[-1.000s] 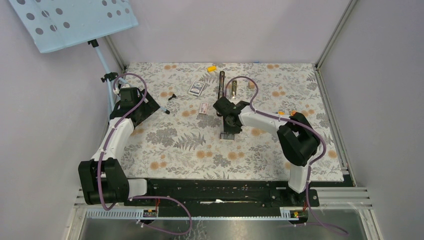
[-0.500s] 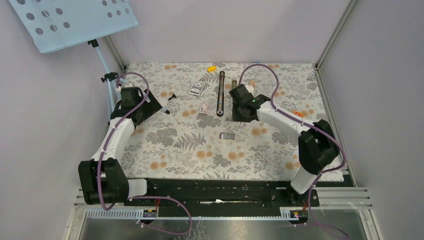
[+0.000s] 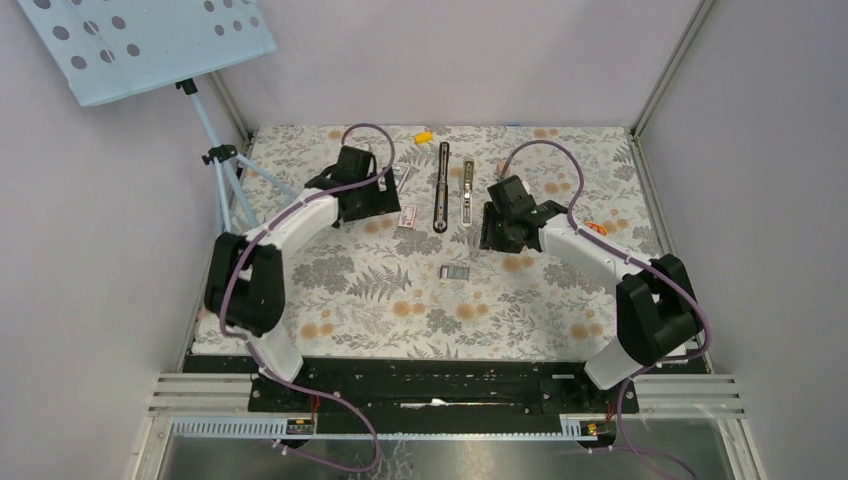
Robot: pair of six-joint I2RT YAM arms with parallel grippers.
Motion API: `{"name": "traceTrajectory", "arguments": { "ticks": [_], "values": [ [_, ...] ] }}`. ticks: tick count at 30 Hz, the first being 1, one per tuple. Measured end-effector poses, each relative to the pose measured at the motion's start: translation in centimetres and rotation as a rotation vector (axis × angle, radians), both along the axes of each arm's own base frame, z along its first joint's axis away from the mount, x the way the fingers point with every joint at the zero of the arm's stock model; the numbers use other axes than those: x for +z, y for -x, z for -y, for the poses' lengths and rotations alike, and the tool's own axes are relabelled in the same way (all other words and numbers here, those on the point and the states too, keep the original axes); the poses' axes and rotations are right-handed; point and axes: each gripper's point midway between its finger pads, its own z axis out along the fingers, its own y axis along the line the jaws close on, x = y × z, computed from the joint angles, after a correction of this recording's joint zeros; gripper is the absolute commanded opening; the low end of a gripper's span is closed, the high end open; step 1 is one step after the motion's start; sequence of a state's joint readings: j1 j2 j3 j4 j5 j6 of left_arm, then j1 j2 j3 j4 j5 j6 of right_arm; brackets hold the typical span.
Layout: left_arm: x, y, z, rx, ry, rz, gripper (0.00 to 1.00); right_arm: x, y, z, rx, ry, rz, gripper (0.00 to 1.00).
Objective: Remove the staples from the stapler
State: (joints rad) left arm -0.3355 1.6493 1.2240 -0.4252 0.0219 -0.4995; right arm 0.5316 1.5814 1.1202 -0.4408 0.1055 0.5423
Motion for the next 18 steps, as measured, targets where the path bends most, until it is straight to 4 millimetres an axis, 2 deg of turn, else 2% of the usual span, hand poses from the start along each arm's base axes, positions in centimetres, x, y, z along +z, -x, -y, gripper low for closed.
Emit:
{"name": "traceTrajectory", "arguments": {
  "ticks": [8,18],
  "values": [
    [-3.3,-4.4,4.3,-0.052,-0.063,-0.051,0.94,-0.5,1.7,0.1,0.043,-0.023,-0.016,0.52],
    [-5.0,-9.6,5.2,-0.063,-0.154,-0.045,0.94,-0.1,2.1,0.0,0.091,-0.032,-0.004,0.53]
  ]
}}
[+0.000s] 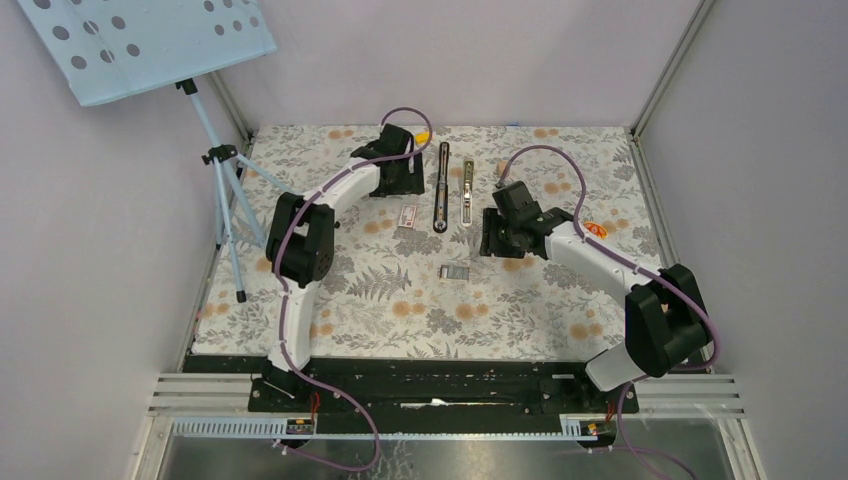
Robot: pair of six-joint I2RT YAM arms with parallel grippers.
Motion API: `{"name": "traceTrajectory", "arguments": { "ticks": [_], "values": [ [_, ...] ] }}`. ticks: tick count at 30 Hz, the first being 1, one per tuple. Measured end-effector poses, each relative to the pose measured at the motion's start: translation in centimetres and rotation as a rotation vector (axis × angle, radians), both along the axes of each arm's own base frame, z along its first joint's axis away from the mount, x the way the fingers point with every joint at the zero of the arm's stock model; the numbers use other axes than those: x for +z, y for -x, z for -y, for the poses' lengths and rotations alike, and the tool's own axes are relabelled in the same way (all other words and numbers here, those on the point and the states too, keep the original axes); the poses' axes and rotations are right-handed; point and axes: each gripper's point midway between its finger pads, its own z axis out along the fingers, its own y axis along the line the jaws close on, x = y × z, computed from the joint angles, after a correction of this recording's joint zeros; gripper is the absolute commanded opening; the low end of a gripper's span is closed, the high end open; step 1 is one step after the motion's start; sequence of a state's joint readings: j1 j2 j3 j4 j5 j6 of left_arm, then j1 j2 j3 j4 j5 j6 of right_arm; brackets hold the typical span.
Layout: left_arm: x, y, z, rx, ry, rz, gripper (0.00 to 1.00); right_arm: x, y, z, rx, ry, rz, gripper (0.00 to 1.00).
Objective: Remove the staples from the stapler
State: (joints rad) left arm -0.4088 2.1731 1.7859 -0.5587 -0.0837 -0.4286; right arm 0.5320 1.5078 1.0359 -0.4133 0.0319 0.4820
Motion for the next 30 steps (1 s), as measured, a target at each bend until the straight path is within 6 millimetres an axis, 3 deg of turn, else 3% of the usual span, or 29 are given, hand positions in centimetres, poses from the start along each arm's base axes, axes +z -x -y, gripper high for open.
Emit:
{"name": "traceTrajectory", "arguments": {
  "ticks": [17,30],
  "values": [
    [-4.5,-0.7,-1.0,0.052,-0.178,-0.057,0.89,-0.8,0.5,-0.2,0.029,-0.008,-0.012,0.55],
    [-4.7,-0.6,-0.2,0.095,-0.187,-0.032,0.69,-1.4,-0.4,-0.5,0.056,0.020,-0.019,0.55]
  ]
}}
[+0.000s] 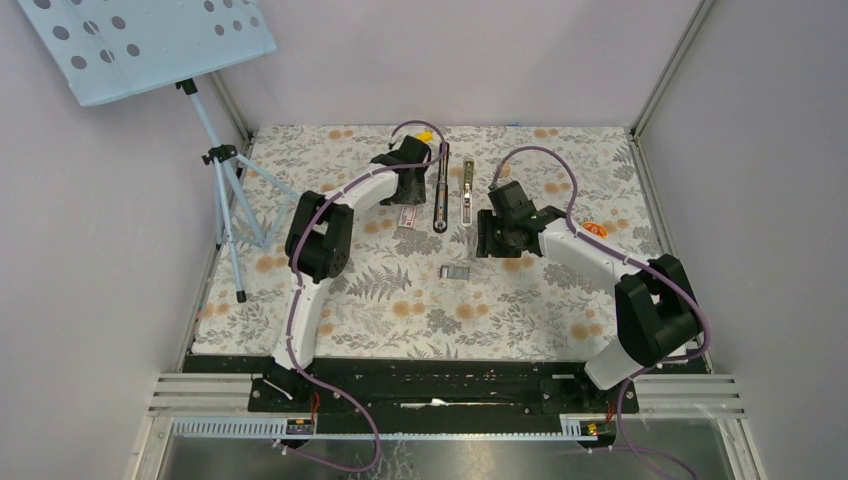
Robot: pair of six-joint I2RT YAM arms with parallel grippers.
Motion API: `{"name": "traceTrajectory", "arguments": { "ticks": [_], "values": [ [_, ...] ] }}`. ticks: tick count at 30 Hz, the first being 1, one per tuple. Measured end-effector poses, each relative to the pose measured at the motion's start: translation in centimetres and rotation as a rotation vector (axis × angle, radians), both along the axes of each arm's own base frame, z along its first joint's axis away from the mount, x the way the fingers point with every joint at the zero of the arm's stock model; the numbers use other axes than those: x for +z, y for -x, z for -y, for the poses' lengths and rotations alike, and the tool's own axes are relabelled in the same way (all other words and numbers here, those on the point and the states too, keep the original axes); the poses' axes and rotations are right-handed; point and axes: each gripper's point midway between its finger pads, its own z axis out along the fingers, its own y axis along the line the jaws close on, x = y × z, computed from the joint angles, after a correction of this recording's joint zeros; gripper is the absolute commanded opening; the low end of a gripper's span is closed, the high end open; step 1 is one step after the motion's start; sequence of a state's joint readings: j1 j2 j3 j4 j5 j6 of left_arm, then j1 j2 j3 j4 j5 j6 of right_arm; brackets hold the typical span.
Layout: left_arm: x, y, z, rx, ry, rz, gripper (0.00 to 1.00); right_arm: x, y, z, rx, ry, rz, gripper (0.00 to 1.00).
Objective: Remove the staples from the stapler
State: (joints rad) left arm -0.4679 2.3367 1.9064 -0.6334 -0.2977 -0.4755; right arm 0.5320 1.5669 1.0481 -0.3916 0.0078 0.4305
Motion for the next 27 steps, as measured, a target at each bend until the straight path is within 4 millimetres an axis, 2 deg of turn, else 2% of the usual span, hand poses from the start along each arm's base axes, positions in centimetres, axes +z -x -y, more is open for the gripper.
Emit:
{"name": "traceTrajectory", "arguments": {
  "ticks": [4,11,15,27],
  "values": [
    [-0.1,0.2,0.2,-0.005,0.015,0.025,0.65,0.1,0.0,0.0,0.010,0.003,0.004,0.55],
    [-0.3,2.3,0.0,-0.028,0.040,0.041,0.57,0.1,-0.1,0.0,0.015,0.008,0.006,0.56],
    [-0.3,4.5,0.1,-0.054,0.043,0.031,0.53,0.1,-0.1,0.0,0.016,0.006,0.007,0.57],
    [-0.4,11.8,1.7,-0.194,0.069,-0.022,0.51,-0.4,0.9,0.3,0.022,0.001,-0.006,0.58]
  ]
}}
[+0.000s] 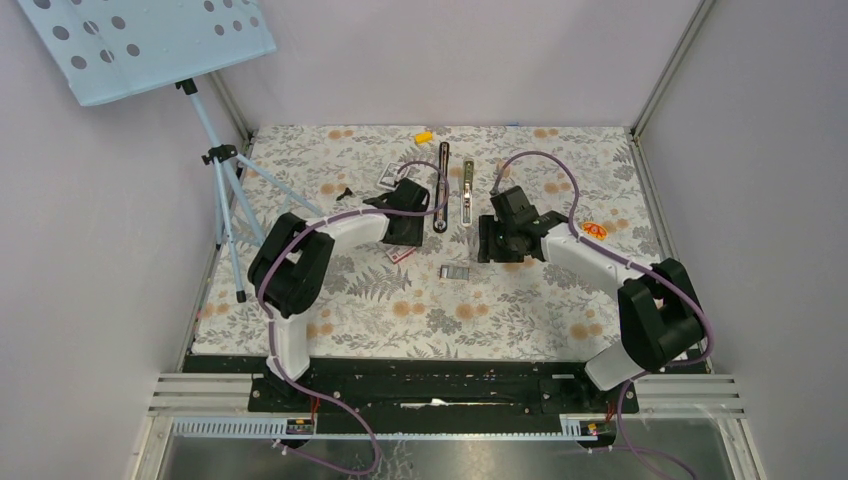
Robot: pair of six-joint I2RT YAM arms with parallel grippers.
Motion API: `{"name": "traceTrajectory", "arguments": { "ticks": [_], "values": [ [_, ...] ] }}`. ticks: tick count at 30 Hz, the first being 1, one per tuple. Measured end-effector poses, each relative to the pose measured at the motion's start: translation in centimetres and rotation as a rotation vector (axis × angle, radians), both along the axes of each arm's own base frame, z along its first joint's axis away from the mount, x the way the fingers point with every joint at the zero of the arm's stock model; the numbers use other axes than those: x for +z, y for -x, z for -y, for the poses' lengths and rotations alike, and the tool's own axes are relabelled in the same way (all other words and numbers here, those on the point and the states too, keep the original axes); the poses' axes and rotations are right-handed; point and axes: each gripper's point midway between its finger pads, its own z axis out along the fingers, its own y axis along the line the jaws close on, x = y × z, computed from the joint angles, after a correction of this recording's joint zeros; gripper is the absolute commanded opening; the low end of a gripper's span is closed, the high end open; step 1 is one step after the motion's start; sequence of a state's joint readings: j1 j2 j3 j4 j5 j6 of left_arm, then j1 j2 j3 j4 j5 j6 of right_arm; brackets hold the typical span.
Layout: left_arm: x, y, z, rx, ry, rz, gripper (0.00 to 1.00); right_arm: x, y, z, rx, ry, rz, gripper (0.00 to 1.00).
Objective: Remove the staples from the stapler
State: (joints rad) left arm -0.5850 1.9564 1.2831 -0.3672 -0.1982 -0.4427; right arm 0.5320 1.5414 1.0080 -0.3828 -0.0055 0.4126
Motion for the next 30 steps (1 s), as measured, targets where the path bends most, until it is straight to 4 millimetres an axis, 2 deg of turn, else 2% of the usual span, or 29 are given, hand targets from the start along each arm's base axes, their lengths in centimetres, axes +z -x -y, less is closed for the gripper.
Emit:
{"name": "traceTrajectory", "arguments": {
  "ticks": [5,10,15,20,26,30],
  "values": [
    [0.0,1.6,0.6,-0.054,0.018,-0.017,0.51,-0.2,0.4,0.3,0.000,0.003,-0.005,0.58],
    [0.0,3.3,1.8,-0.144,0.017,-0.032,0.51,0.5,0.4,0.6,-0.007,0.004,0.020,0.59],
    [0.0,5.5,3.3,-0.254,0.016,-0.048,0.57,1.5,0.3,0.9,-0.017,-0.007,0.050,0.60],
    [0.1,7.4,4.0,-0.336,0.009,-0.061,0.62,1.3,0.4,1.4,-0.038,-0.008,0.043,0.60],
    [0.2,8.2,3.8,-0.352,-0.004,-0.081,0.68,1.1,0.0,2.3,-0.088,-0.018,0.031,0.60],
    [1.1,7.8,3.8,-0.330,-0.013,-0.079,0.73,1.1,-0.2,2.4,-0.107,-0.038,0.023,0.61]
  ]
}}
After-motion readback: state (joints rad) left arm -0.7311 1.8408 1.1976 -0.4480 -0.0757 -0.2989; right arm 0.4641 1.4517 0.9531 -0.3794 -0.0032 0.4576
